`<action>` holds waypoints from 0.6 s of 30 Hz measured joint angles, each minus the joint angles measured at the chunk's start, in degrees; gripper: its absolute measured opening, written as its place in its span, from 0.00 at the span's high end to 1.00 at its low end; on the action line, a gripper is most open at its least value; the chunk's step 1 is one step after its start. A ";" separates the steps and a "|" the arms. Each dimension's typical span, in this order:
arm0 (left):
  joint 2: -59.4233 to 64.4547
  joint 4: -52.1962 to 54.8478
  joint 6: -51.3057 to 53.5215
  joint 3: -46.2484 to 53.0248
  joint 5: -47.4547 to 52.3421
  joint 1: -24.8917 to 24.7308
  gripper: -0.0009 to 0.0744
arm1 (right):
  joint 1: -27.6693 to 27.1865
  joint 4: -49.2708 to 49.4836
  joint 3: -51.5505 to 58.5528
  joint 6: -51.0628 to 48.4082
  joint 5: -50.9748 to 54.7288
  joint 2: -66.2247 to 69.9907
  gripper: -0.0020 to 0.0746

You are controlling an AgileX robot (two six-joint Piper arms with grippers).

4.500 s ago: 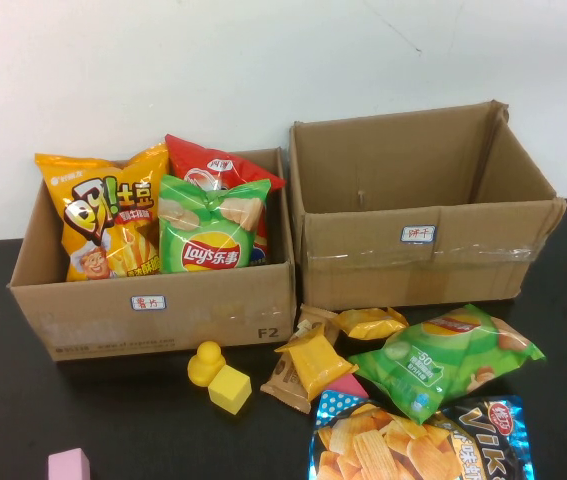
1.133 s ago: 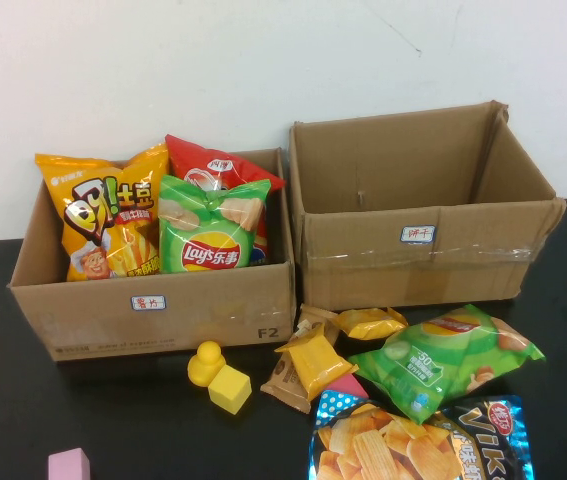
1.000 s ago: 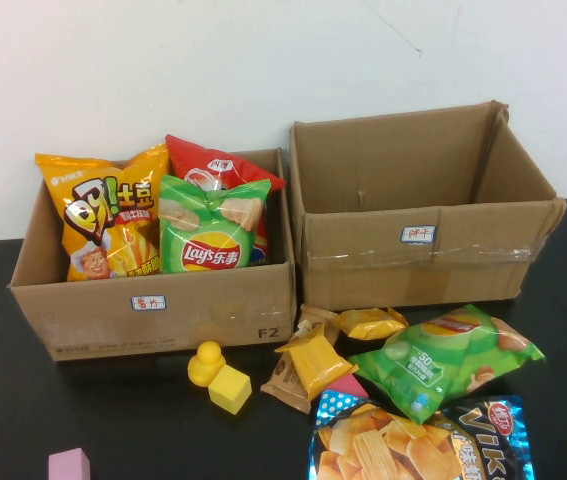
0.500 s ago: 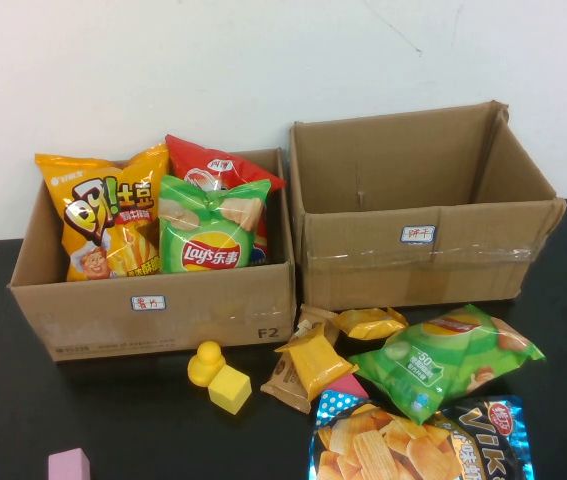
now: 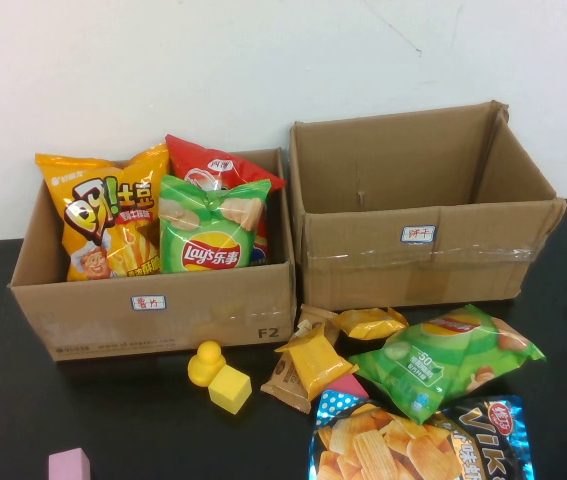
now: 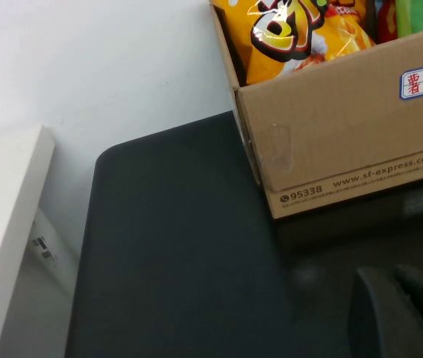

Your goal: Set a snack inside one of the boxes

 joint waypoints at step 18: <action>0.00 -1.10 0.05 -0.11 0.73 1.35 0.99 | 0.00 0.00 0.00 0.00 0.00 0.00 0.97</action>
